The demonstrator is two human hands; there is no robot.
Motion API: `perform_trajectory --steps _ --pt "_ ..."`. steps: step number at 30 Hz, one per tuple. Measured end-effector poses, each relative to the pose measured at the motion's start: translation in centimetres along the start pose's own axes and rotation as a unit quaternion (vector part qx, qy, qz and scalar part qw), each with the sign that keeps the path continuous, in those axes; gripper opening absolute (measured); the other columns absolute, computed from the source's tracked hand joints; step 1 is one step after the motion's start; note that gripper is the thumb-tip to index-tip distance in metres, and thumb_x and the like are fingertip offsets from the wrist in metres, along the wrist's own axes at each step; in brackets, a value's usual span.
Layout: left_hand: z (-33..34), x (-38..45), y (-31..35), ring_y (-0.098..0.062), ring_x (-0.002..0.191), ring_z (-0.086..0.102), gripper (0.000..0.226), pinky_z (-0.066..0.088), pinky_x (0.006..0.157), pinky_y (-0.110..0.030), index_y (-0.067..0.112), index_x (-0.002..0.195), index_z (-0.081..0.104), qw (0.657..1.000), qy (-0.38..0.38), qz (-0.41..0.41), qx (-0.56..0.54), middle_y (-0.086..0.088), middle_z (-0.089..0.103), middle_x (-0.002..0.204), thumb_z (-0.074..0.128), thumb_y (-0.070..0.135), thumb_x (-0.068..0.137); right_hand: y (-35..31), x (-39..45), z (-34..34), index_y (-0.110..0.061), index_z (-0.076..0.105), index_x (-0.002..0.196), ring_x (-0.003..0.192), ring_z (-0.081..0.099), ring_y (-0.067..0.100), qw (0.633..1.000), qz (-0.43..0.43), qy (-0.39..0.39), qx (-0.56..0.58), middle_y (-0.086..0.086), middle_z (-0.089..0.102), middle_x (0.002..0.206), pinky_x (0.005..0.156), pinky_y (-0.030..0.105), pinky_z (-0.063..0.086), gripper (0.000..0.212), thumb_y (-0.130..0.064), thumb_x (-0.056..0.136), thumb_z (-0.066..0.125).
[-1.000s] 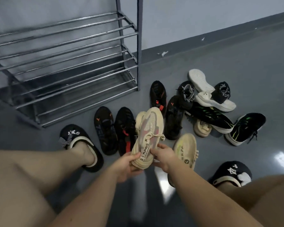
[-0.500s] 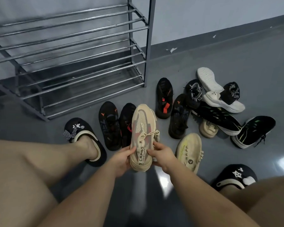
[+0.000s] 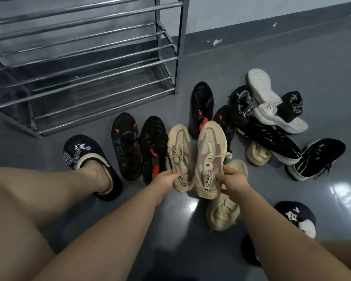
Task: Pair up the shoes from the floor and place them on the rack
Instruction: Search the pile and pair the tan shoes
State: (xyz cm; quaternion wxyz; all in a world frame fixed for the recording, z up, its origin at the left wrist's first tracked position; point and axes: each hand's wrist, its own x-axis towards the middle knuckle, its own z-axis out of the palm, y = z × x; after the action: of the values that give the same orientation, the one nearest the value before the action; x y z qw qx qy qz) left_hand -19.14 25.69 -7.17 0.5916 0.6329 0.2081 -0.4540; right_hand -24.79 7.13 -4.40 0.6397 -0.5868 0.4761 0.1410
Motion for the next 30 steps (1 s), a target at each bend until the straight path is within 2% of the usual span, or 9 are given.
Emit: perform_trajectory --steps 3,6,8,11,15,18,22,26,30 --pt "0.8 1.7 -0.6 -0.026 0.134 0.039 0.051 0.031 0.113 -0.04 0.014 0.143 0.037 0.999 0.023 -0.016 0.042 -0.007 0.042 0.146 0.05 0.026 0.096 0.1 2.0 -1.0 -0.016 0.054 0.132 0.078 0.059 0.017 0.998 -0.01 0.021 -0.052 0.006 0.062 0.105 0.068 0.029 0.049 0.043 0.001 0.094 0.048" --pt "1.5 2.5 -0.6 -0.025 0.128 0.045 0.049 0.036 0.108 -0.037 0.017 0.14 0.043 0.996 0.033 -0.03 0.076 -0.005 0.049 0.138 0.053 0.029 0.093 0.1 4.0 -1.7 -0.019 0.056 0.132 0.097 0.059 0.022 0.995 -0.017 0.027 -0.09 0.007 0.064 0.108 0.095 0.04 0.049 0.045 0.001 0.092 0.05" --pt "2.1 3.2 -0.5 -0.025 0.123 0.051 0.05 0.039 0.107 -0.038 0.019 0.135 0.048 0.995 0.035 -0.044 0.078 -0.003 0.055 0.133 0.058 0.034 0.088 0.1 5.0 -1.8 -0.019 0.057 0.13 0.099 0.06 0.023 0.994 -0.018 0.036 -0.099 0.006 0.065 0.107 0.099 0.045 0.048 0.044 0.001 0.091 0.052" --pt "2.6 5.8 -1.3 -0.028 0.117 0.055 0.074 0.042 0.105 -0.043 0.017 0.135 0.046 0.993 0.076 -0.068 0.062 -0.008 0.056 0.132 0.066 0.044 0.069 0.2 5.8 -1.6 -0.021 0.058 0.129 0.091 0.061 0.024 0.995 -0.01 0.041 -0.089 0.005 0.065 0.102 0.084 0.038 0.052 0.042 -0.003 0.091 0.054" --pt "3.2 6.9 -1.1 -0.03 0.118 0.054 0.082 0.042 0.105 -0.044 0.017 0.142 0.029 0.984 0.142 -0.1 -0.023 -0.009 0.053 0.133 0.072 0.033 0.074 1.1 5.9 -0.9 -0.024 0.059 0.122 0.074 0.059 0.012 0.999 0.006 0.034 -0.029 0.005 0.064 0.1 0.059 0.023 0.044 0.04 0.001 0.092 0.05" --pt "3.5 7.8 -1.4 -0.03 0.114 0.056 0.085 0.044 0.102 -0.046 0.018 0.141 0.033 0.98 0.15 -0.121 -0.041 -0.01 0.054 0.131 0.072 0.038 0.068 1.7 6.4 -0.8 -0.014 0.059 0.127 0.074 0.059 0.009 0.999 0.025 0.032 -0.006 0.006 0.064 0.104 0.06 0.022 0.045 0.042 0.006 0.092 0.048" --pt "3.6 10.4 -3.1 -0.032 0.112 0.057 0.1 0.047 0.098 -0.047 0.02 0.138 0.035 0.976 0.172 -0.122 -0.051 -0.01 0.055 0.129 0.069 0.041 0.046 2.1 7.0 -1.0 -0.011 0.056 0.13 0.078 0.059 0.009 0.999 0.037 0.026 0.01 0.007 0.063 0.108 0.068 0.022 0.048 0.044 0.008 0.092 0.048" --pt "3.8 11.5 -4.1 -0.031 0.11 0.058 0.101 0.047 0.097 -0.047 0.023 0.136 0.034 0.973 0.188 -0.126 -0.053 -0.01 0.052 0.129 0.069 0.039 0.043 1.9 7.2 -1.3 -0.011 0.056 0.13 0.077 0.06 0.01 0.998 0.044 0.026 0.023 0.005 0.065 0.1 0.07 0.023 0.049 0.044 0.009 0.091 0.048" --pt "3.5 11.9 -4.6 -0.032 0.109 0.061 0.089 0.048 0.098 -0.044 0.008 0.129 0.046 0.975 0.181 -0.115 -0.051 -0.015 0.059 0.125 0.075 0.034 0.049 1.7 7.2 -1.7 -0.015 0.056 0.13 0.074 0.059 0.009 0.998 0.054 0.017 0.026 -0.005 0.064 0.085 0.064 0.023 0.046 0.045 0.006 0.092 0.048"
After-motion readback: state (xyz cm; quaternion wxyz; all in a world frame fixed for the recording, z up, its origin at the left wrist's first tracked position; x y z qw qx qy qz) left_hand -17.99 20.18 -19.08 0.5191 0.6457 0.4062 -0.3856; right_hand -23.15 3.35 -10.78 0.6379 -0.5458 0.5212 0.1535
